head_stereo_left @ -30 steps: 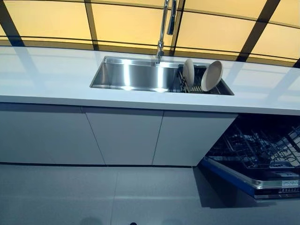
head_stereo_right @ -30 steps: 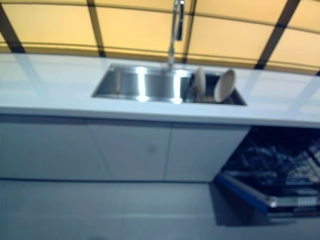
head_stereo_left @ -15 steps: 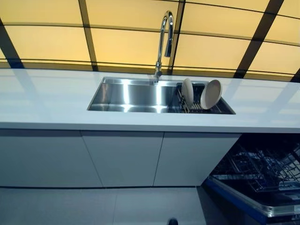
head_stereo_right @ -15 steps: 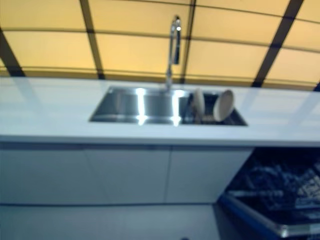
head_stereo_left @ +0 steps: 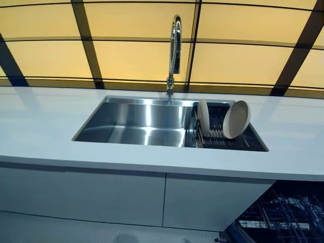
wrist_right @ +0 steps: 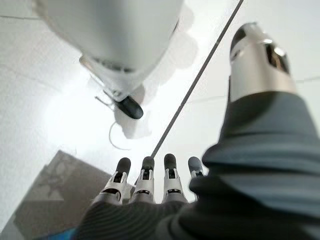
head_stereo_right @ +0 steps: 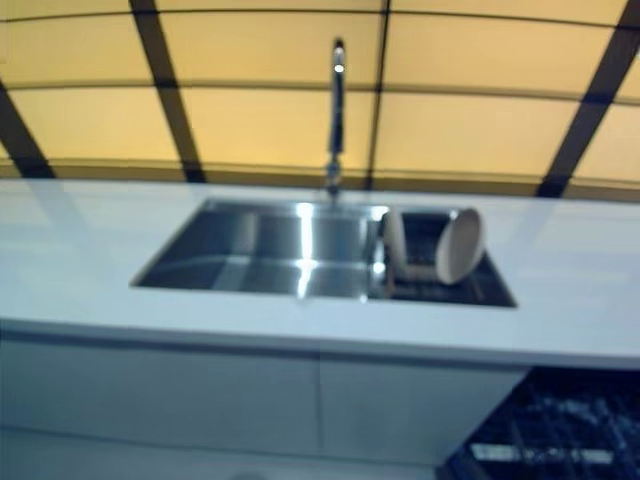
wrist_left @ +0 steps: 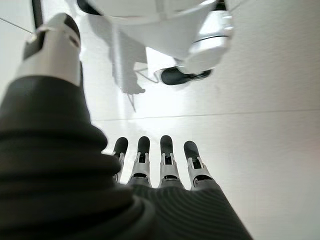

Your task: Take plates into dishwasher

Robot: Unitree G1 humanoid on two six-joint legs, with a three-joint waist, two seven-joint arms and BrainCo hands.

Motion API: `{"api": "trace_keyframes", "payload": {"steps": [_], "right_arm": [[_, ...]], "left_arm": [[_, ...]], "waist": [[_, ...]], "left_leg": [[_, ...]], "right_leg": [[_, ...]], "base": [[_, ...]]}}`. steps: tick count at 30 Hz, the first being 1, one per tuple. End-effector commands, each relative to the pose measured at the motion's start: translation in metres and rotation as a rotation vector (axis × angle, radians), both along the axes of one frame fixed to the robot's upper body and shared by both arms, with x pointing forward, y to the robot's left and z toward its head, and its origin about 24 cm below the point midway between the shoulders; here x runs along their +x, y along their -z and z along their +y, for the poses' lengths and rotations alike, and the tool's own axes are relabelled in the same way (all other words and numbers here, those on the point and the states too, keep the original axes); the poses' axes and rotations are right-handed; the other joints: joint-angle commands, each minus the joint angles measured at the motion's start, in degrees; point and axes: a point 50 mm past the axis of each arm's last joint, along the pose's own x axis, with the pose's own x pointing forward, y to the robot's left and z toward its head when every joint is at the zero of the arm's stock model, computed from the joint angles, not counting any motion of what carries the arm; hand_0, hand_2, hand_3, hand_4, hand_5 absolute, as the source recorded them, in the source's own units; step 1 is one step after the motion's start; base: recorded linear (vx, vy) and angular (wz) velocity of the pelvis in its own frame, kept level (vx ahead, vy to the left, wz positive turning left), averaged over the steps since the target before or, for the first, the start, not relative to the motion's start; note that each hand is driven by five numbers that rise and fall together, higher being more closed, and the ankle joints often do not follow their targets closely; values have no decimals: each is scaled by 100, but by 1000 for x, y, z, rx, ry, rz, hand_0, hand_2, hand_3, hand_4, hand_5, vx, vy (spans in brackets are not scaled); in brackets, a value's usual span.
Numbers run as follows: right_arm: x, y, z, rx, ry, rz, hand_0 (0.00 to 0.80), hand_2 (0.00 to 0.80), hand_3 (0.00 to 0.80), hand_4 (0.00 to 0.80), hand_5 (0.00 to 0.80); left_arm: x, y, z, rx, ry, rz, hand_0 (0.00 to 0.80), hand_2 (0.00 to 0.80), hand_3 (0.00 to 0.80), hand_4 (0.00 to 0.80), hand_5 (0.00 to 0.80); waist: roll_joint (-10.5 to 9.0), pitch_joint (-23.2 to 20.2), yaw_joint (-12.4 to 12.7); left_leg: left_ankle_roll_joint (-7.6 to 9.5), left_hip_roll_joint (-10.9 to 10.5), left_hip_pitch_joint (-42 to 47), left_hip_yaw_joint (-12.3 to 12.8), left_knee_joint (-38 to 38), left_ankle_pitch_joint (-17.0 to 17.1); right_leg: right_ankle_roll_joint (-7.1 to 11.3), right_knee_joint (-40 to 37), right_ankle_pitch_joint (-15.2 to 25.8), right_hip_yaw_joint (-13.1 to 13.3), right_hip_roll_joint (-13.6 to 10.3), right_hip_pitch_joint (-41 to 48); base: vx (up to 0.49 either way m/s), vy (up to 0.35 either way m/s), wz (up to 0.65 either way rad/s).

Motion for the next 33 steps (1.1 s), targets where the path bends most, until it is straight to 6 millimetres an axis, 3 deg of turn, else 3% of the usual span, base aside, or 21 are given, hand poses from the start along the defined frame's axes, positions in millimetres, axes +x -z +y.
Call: {"api": "trace_keyframes", "payload": {"steps": [1,4,7,9,10,12,13,14,15,19,24,26,27,33], "right_arm": [[10,-2,12,37,-45,-15,0,0,0,0,0],[17,-8,15,51,-77,-6,0,0,0,0,0],[33,-24,12,98,-131,-18,0,0,0,0,0],[43,-36,10,92,-164,-50,0,0,0,0,0],[46,-42,7,82,-171,-67,0,0,0,0,0],[51,-48,1,57,-189,-97,0,0,0,0,0],[57,-54,-4,45,-198,-121,0,0,0,0,0],[59,-57,-5,46,-194,-130,0,0,0,0,0],[61,-59,-6,44,-203,-132,0,0,0,0,0],[56,-67,-21,58,-239,-121,0,0,0,0,0],[58,-93,-23,164,-381,-97,0,0,0,0,0],[76,-124,-18,278,-494,-119,0,0,0,0,0],[78,-127,-17,291,-504,-123,0,0,0,0,0],[107,-191,-4,577,-620,-227,0,0,0,0,0]], "left_arm": [[-9,-5,18,54,-8,33,0,0,0,0,0],[-10,-5,19,54,-12,37,0,0,0,0,0],[-8,-6,19,56,-28,38,0,0,0,0,0],[-7,-6,20,53,-48,30,0,0,0,0,0],[-5,-6,19,51,-54,24,0,0,0,0,0],[-6,-5,17,51,-71,10,0,0,0,0,0],[-7,-5,16,53,-82,1,0,0,0,0,0],[-6,-4,15,58,-69,-4,0,0,0,0,0],[-3,-5,16,60,-72,-9,0,0,0,0,0],[6,-12,32,114,-78,-21,0,0,0,0,0],[-3,-21,57,172,-105,-12,0,0,0,0,0],[-14,-23,64,181,-153,-19,0,0,0,0,0],[-14,-23,65,180,-157,-20,0,0,0,0,0],[-20,-24,67,171,-169,-3,0,0,0,0,0]], "waist": [[-223,-36,-133],[-205,-97,-152],[-197,-151,-224],[-350,-96,-204],[-432,-7,-101],[-473,107,66],[-444,218,196],[-434,295,276],[-453,299,278],[-410,134,134],[-509,41,80],[-575,8,190],[-577,9,198],[-664,-69,238]], "left_leg": [[-11,-312,-98,103,-638,157],[-177,-108,-75,68,-486,274],[-321,198,-245,-151,532,1028],[-243,210,-731,-103,1342,1256],[-126,56,-1220,-88,1604,1097],[9,-301,-1767,-96,1273,970],[25,-467,-1916,49,711,936],[45,-581,-2213,174,661,978],[85,-661,-2198,145,671,894],[76,-661,-1416,-6,-344,927],[99,-655,-1240,118,-560,877],[75,-531,-1201,498,-583,827],[76,-522,-1198,524,-587,822],[55,-470,-1253,590,-606,822]], "right_leg": [[1248,-442,461,98,-798,169],[1094,-308,279,74,-733,187],[785,-93,23,64,-535,147],[632,-82,-113,201,-484,326],[625,-101,-180,362,-464,492],[717,-172,-257,637,-401,766],[813,-234,-280,801,-333,960],[805,-150,-356,872,-264,1058],[835,-176,-355,879,-305,1057],[1036,-194,-255,730,-366,972],[1154,-206,-130,656,-425,866],[1260,-242,-47,223,-616,844],[1262,-257,-43,214,-619,850],[1233,-462,-59,278,-602,964]], "base": [[80,-134,-2],[75,-111,-5],[74,-129,-16],[137,-156,-11],[167,-79,-24],[196,42,-53],[202,92,-82],[150,86,-80],[82,73,-76],[95,75,-78],[35,-25,-43],[-53,-52,-46],[-55,-35,-58],[-5,-12,-11]]}}
